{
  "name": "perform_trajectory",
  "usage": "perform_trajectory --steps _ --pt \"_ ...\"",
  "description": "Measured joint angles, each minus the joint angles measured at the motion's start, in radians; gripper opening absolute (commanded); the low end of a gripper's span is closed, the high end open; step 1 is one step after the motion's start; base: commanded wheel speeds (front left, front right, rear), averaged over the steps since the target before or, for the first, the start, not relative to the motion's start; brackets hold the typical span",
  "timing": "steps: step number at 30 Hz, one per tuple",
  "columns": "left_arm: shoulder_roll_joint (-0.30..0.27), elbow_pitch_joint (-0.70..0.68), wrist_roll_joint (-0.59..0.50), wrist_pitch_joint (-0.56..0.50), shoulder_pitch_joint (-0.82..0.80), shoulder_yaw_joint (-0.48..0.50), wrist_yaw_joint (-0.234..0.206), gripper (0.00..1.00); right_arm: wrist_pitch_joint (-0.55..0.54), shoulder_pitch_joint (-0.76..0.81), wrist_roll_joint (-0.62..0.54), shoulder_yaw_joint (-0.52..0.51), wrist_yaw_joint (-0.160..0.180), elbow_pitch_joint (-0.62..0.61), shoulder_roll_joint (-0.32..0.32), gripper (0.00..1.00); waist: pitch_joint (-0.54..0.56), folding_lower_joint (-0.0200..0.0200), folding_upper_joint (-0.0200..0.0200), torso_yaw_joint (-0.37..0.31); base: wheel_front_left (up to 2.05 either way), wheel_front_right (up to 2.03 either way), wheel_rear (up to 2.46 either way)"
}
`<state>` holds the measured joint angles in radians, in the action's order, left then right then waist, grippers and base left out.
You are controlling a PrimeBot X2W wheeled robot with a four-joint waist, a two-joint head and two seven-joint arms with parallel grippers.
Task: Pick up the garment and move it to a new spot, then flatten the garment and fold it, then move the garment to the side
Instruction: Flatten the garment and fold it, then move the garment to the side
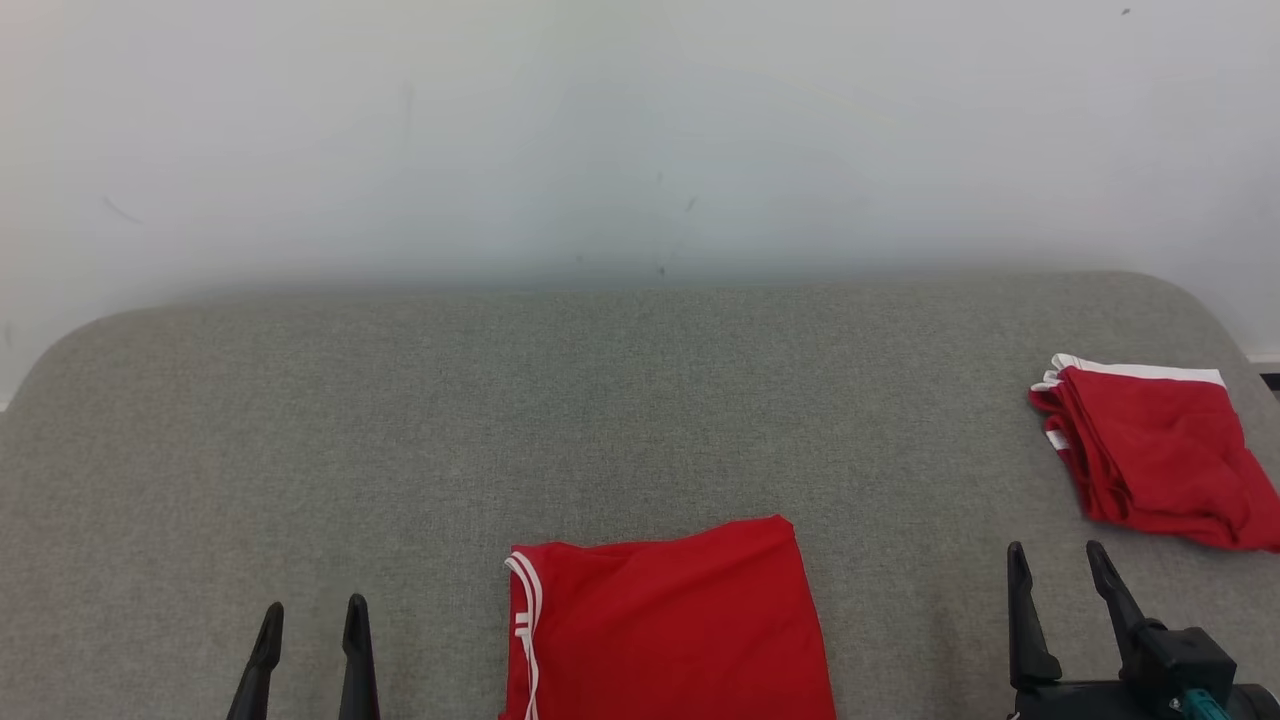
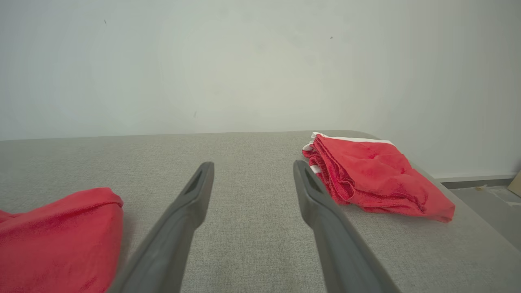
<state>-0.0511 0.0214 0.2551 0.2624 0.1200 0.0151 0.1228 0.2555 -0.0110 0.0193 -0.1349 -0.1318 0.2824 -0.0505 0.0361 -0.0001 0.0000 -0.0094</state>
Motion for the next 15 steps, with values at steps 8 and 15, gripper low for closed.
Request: perform_trajectory --steps 8,15 --pt "0.000 0.030 -0.009 0.000 -0.001 -0.012 0.000 1.00 0.000 -0.013 0.006 0.036 0.000 -0.007 0.000 1.00 -0.002 0.0000 0.0000 0.011 0.00 0.00 0.00" --pt "0.000 0.033 -0.009 0.000 -0.002 -0.018 0.000 1.00 0.000 -0.013 0.007 0.049 0.000 -0.011 0.000 1.00 -0.003 0.0000 0.0000 0.014 0.00 0.00 0.00"
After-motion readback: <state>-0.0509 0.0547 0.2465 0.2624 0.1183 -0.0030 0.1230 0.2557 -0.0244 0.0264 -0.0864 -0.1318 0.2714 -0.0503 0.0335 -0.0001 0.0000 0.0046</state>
